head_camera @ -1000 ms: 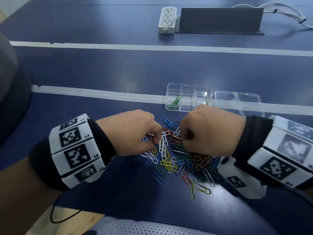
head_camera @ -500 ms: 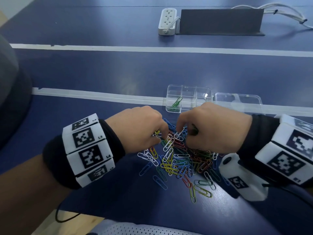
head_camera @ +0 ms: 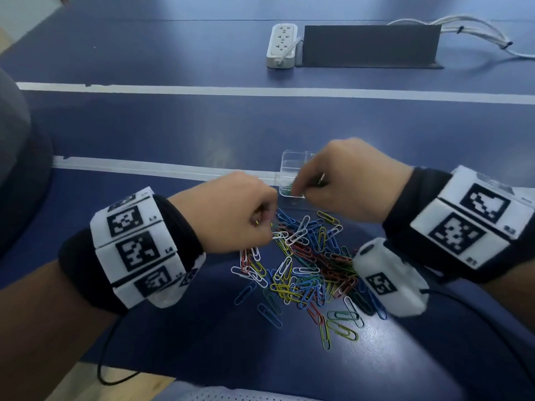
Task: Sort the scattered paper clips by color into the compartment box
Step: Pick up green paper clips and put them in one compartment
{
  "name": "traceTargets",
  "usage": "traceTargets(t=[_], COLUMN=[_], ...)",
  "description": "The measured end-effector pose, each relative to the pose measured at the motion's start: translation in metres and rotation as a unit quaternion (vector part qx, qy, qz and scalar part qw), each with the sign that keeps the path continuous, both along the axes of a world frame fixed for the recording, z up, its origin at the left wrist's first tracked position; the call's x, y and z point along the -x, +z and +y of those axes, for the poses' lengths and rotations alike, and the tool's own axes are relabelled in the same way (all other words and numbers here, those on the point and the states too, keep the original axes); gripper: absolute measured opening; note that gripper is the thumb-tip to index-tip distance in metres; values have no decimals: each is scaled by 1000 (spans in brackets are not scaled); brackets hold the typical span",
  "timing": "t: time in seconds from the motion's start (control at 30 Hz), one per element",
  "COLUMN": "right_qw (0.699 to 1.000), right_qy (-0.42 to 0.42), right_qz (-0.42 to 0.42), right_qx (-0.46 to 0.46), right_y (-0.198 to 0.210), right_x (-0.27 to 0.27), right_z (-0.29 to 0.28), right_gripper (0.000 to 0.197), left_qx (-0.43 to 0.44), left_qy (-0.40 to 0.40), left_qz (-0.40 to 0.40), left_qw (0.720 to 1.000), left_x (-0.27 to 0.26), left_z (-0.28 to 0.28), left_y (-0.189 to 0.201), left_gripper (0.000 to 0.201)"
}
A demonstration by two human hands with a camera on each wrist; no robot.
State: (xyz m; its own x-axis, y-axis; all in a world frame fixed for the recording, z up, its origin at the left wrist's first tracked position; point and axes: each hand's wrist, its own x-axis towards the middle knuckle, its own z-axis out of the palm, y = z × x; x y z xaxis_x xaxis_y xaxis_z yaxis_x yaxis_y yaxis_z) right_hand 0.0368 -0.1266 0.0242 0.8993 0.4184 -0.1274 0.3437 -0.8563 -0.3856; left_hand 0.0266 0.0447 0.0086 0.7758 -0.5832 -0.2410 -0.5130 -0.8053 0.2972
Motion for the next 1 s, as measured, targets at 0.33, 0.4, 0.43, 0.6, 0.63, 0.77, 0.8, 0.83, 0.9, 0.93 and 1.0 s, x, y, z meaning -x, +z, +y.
traceTargets(t=[0.33, 0.4, 0.43, 0.6, 0.63, 0.77, 0.8, 0.83, 0.9, 0.93, 1.0], right_qw=[999, 1000, 999, 998, 998, 998, 999, 999, 1000, 999, 995], right_qy=[-20, -25, -30, -51, -51, -53, -49, -42, -12, 2, 19], right_qz=[-25, -13, -5, 8, 10, 10, 2, -5, -7, 0, 18], right_qx=[9, -3, -9, -34, -33, -26, -20, -10, 22, 43, 92], right_y=[-1, 3, 5, 7, 6, 3, 4, 4, 1, -1, -8], right_x=[-30, -31, -31, -34, -35, -30, -27, -23, -15, -12, -9], right_z=[16, 12, 10, 0, -1, -7, -8, -8, -6, -5, -1], right_gripper=[39, 42, 44, 47, 47, 39, 35, 31, 26, 25, 21], left_qx=[-10, -10, -11, -18, -16, -13, -8, -2, 0, -7, -27], left_qy=[85, 85, 84, 68, 64, 51, 53, 56, 56, 52, 39], left_qz=[-74, -80, -80, -75, -72, -65, -64, -63, -58, -52, -26], left_qw=[994, 993, 993, 995, 995, 997, 996, 996, 997, 997, 999], left_x=[-44, -49, -51, -58, -59, -60, -59, -58, -54, -51, -43], left_z=[-24, -25, -26, -30, -31, -29, -28, -25, -20, -19, -18], left_y=[11, 10, 10, 6, 6, 5, 5, 4, 4, 3, 4], left_gripper=[15, 15, 15, 18, 18, 18, 17, 15, 12, 11, 8])
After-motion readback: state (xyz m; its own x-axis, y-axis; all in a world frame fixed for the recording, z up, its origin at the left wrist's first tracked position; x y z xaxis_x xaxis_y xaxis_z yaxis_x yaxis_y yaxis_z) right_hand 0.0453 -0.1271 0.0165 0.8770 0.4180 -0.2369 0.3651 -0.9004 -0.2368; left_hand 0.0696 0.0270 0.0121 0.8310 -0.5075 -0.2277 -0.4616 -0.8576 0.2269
